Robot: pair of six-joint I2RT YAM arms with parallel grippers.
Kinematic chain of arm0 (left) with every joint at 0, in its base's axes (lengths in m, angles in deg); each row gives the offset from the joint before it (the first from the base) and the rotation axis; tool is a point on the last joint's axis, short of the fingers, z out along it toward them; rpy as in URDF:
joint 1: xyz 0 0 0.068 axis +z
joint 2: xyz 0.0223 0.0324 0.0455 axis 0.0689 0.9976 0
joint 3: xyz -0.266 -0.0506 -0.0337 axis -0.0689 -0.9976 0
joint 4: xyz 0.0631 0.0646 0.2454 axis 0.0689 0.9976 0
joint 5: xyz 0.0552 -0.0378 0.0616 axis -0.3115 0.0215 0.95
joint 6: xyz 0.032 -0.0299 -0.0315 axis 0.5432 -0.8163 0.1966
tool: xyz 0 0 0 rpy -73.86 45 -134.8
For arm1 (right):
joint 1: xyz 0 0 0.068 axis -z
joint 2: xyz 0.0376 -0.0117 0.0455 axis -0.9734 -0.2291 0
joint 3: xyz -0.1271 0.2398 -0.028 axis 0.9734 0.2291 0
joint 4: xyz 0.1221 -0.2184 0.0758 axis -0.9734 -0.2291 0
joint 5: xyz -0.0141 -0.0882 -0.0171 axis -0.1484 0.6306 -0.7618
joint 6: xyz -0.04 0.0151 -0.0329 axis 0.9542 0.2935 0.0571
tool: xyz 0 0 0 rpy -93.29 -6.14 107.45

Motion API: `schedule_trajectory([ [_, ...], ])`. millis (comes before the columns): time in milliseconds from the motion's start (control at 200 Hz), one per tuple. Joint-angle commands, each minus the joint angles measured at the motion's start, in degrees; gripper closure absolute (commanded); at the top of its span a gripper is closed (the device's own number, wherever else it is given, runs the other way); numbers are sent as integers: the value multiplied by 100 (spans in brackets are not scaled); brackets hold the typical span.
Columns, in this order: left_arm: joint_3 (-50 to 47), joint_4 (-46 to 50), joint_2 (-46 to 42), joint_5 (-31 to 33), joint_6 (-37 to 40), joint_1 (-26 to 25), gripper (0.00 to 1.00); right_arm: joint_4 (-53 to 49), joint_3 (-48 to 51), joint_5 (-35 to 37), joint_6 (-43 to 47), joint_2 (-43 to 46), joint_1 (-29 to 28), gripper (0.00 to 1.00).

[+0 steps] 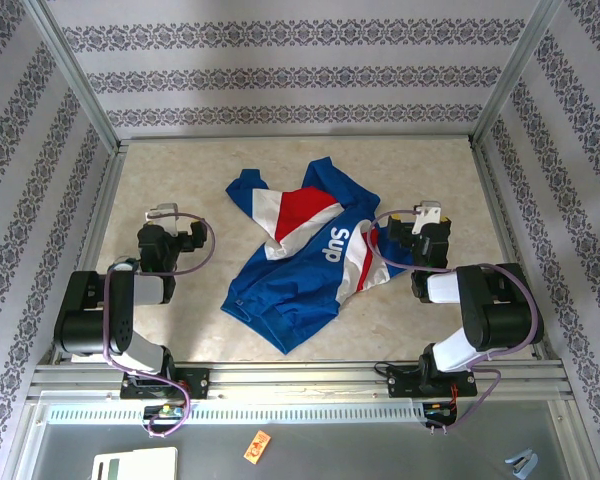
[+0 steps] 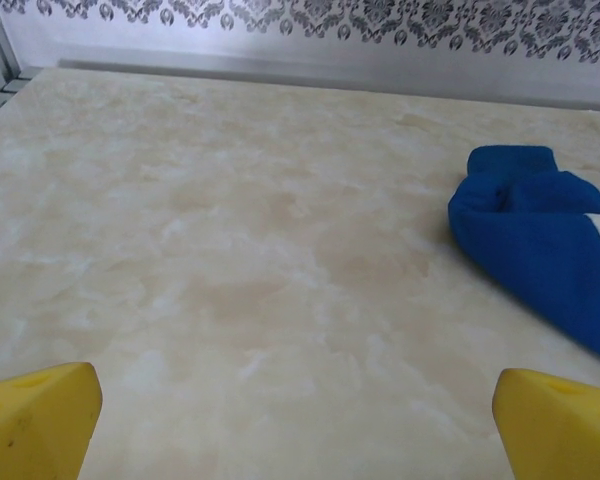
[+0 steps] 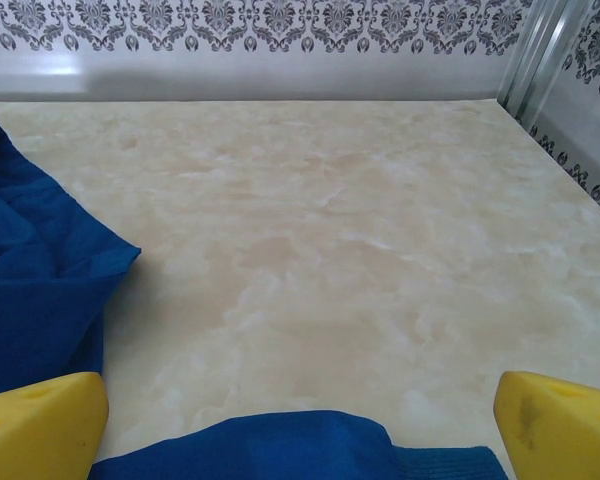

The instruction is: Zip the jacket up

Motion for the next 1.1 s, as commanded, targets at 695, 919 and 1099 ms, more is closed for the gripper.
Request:
schedule_trajectory([
  [695, 23, -273, 390, -276, 315, -122, 0, 30, -67, -116, -78, 24, 18, 2],
  [919, 23, -273, 390, -274, 320, -122, 0, 30, -67, -115, -80, 25, 15, 2],
  [1099, 22, -276, 390, -273, 318, -122, 0, 4, -93, -114, -78, 7, 15, 2],
])
